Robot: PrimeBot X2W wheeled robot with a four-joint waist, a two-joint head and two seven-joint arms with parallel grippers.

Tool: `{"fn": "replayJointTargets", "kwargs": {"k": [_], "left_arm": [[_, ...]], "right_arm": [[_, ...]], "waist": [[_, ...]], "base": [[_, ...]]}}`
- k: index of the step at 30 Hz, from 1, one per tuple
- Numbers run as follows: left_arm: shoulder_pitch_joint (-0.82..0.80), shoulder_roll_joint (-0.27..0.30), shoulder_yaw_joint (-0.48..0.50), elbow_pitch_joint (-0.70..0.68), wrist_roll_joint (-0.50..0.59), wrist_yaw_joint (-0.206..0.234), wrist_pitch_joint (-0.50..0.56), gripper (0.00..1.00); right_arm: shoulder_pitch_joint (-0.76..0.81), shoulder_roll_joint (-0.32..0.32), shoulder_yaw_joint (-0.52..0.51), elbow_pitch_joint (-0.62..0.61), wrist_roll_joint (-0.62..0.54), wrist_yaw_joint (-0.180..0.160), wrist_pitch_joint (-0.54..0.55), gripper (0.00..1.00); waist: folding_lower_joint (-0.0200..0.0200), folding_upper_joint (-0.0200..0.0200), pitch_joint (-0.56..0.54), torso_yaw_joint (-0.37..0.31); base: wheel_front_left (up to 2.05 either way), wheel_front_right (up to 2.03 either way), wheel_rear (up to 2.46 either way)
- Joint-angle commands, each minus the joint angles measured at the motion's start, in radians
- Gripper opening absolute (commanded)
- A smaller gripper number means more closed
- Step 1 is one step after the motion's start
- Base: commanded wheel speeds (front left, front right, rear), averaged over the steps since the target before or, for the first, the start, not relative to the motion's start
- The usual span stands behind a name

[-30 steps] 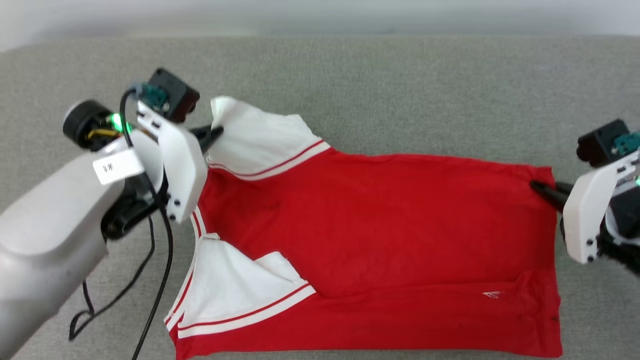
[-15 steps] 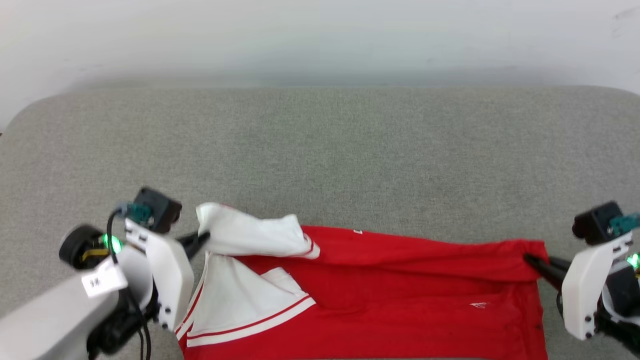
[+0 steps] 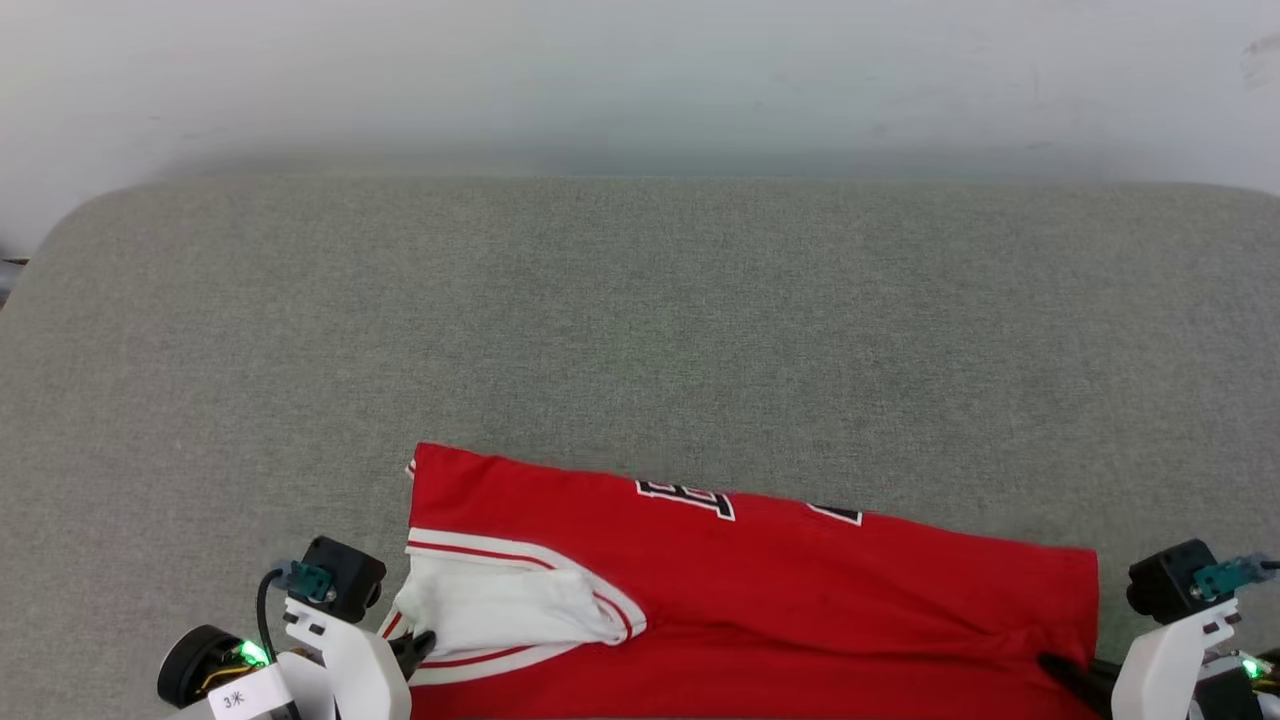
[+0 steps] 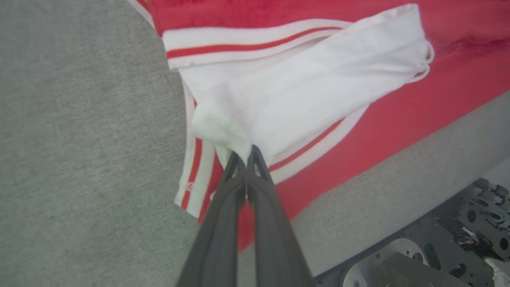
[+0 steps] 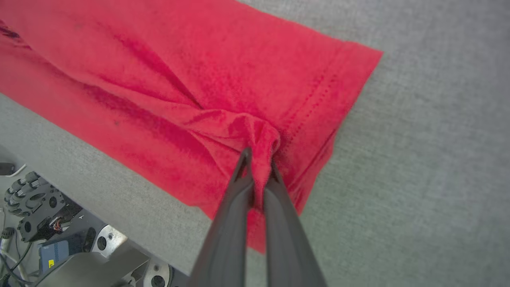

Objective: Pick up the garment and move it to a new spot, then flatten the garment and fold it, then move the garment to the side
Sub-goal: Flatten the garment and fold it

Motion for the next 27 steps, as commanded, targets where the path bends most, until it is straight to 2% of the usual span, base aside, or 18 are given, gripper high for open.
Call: {"fn": "replayJointTargets", "kwargs": {"k": [1, 4, 5, 6, 7, 8, 11, 13, 14, 19, 23, 27], "left_arm": [[0.013, -0.011, 0.0, 0.014, -0.007, -0.003, -0.007, 0.0], [0.019, -0.026, 0.0, 0.048, -0.01, -0.007, -0.02, 0.0], [0.019, -0.029, 0.0, 0.058, -0.005, -0.004, -0.026, 0.0], [0.02, -0.034, 0.003, 0.066, 0.0, 0.0, -0.038, 0.27], [0.021, -0.038, 0.008, 0.072, 0.005, 0.005, -0.056, 0.96], [0.023, -0.039, 0.016, 0.079, 0.007, 0.012, -0.074, 1.0], [0.039, -0.044, 0.047, 0.079, 0.011, 0.04, -0.154, 1.0], [0.05, -0.045, 0.071, 0.077, 0.024, 0.075, -0.216, 1.0], [0.05, -0.045, 0.071, 0.077, 0.024, 0.075, -0.216, 1.0], [0.084, -0.058, 0.128, 0.063, 0.057, 0.18, -0.354, 1.0], [0.11, -0.076, 0.176, 0.039, 0.098, 0.247, -0.396, 1.0], [0.133, -0.109, 0.257, 0.014, 0.178, 0.298, -0.406, 1.0]], "right_arm": [[0.017, 0.007, -0.005, 0.013, -0.001, -0.001, 0.001, 0.0], [0.031, 0.02, -0.002, 0.036, -0.017, -0.001, -0.006, 0.0], [0.031, 0.024, -0.008, 0.041, -0.02, -0.001, -0.017, 0.39], [0.028, 0.028, -0.015, 0.04, -0.022, -0.001, -0.03, 1.0], [0.024, 0.031, -0.024, 0.035, -0.022, -0.001, -0.044, 1.0], [0.022, 0.031, -0.03, 0.026, -0.023, -0.001, -0.055, 1.0], [0.031, 0.03, -0.058, -0.01, -0.007, -0.001, -0.088, 1.0], [0.042, 0.019, -0.081, -0.042, 0.005, -0.001, -0.102, 1.0], [0.042, 0.019, -0.081, -0.042, 0.005, -0.001, -0.102, 1.0], [0.063, -0.024, -0.162, -0.112, 0.04, -0.001, -0.089, 1.0], [0.079, -0.052, -0.23, -0.123, 0.076, -0.001, -0.031, 1.0], [0.092, -0.078, -0.262, -0.101, 0.138, -0.001, 0.073, 1.0]], "waist": [[0.0001, -0.0001, 0.004, 0.001], [0.0001, -0.0001, 0.008, 0.002], [0.0001, -0.0001, 0.008, 0.001], [0.0001, -0.0001, 0.006, -0.001], [0.0001, -0.0001, 0.003, -0.002], [0.0001, -0.0001, -0.002, -0.003], [0.0001, -0.0001, -0.019, -0.006], [0.0001, -0.0001, -0.028, -0.008], [0.0001, -0.0001, -0.028, -0.008], [0.0001, -0.0001, -0.04, -0.007], [0.0001, -0.0001, -0.04, 0.001], [0.0001, -0.0001, -0.03, 0.017]], "base": [[0.0, 0.0, 0.0], [0.0, 0.0, 0.0], [0.0, 0.0, 0.0], [0.0, 0.0, 0.0], [0.0, 0.0, 0.0], [0.0, 0.0, 0.0], [0.0, 0.0, 0.0], [0.0, 0.0, 0.0], [0.0, 0.0, 0.0], [0.0, 0.0, 0.0], [0.0, 0.0, 0.0], [0.0, 0.0, 0.0]]}}
